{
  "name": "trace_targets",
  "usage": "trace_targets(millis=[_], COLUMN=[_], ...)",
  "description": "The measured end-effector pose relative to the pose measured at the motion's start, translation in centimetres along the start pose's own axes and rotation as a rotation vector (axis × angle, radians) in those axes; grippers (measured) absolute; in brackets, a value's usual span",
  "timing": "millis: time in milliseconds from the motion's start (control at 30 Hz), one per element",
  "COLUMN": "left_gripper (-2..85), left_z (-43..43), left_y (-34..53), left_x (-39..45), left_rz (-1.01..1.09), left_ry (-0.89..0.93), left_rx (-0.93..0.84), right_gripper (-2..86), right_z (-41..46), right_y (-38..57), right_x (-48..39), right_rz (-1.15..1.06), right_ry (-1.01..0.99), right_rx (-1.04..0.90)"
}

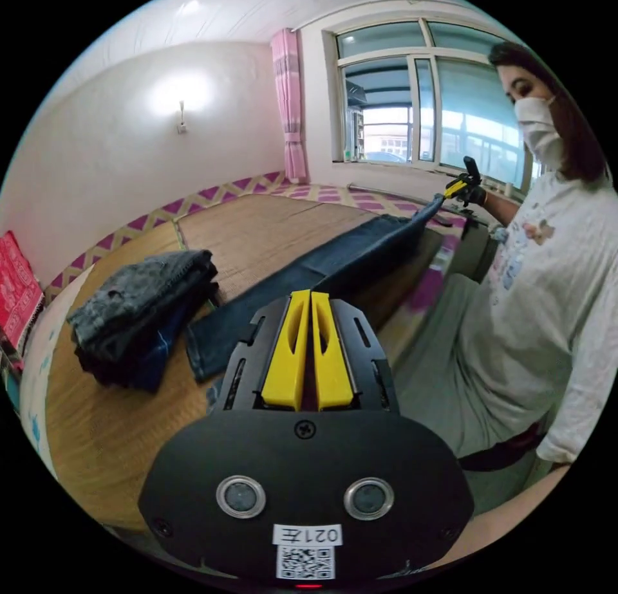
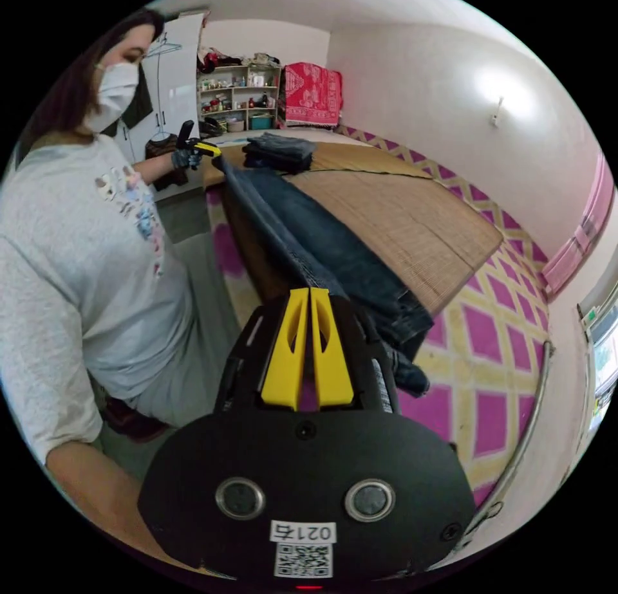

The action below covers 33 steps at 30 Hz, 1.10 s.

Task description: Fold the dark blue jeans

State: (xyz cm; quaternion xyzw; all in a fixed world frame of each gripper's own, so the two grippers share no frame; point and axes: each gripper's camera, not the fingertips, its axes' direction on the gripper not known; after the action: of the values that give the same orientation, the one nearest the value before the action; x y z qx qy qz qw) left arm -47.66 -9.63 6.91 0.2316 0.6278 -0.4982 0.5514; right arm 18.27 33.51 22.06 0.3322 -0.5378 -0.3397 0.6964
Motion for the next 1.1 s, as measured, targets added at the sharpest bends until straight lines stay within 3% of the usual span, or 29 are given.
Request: trace_targets(millis=[200, 333, 433, 500, 567, 667, 933, 1033, 1067, 1100], left_gripper=[-0.9, -0.6, 0.6, 8.4, 9.7, 4.9, -0.7, -0.8, -0.8, -0.8], left_z=[2.3, -1.2, -5.9, -6.2, -5.0, -4.6, -9.2, -7.1, -8.1, -8.7], left_y=[10.0, 11.7, 11.6, 11.2, 11.2, 11.0, 8.3, 11.4, 12.6, 13.5], left_x=[0.7, -0.7, -2.9, -5.9, -7.9, -8.6, -11.6, -14.0, -13.8, -13.9], left_rz=[-0.302, -0.413, -0.536, -0.685, -0.724, -0.719, -0.648, -0.776, -0.783, -0.816], left_ry=[0.1, 0.162, -0.064, -0.307, -0.337, -0.389, -0.321, -0.23, -0.22, -0.173], left_rx=[-0.104, 0.036, 0.155, -0.013, -0.138, -0.156, -0.044, -0.201, -0.08, -0.07], right_gripper=[-0.3, 0.6, 3.7, 5.7, 6.0, 4.3, -0.5, -0.6, -0.6, -0.6], right_z=[7.2, 7.5, 4.0, 2.5, 2.9, 5.8, 7.5, 6.9, 6.7, 6.2], right_y=[7.8, 9.3, 8.3, 7.7, 7.1, 7.0, 8.5, 8.0, 8.0, 8.1], right_x=[-5.0, -4.7, -3.9, -2.3, -0.6, 2.1, 3.1, 2.9, 3.0, 3.4], right_rz=[0.16, 0.229, 0.201, 0.24, 0.285, 0.374, 0.464, 0.477, 0.489, 0.529], right_ry=[-0.084, -0.123, -0.12, -0.052, 0.038, 0.095, 0.14, 0.171, 0.168, 0.144], right_rx=[-0.144, -0.139, -0.063, 0.037, 0.075, 0.052, -0.007, -0.042, -0.048, -0.064])
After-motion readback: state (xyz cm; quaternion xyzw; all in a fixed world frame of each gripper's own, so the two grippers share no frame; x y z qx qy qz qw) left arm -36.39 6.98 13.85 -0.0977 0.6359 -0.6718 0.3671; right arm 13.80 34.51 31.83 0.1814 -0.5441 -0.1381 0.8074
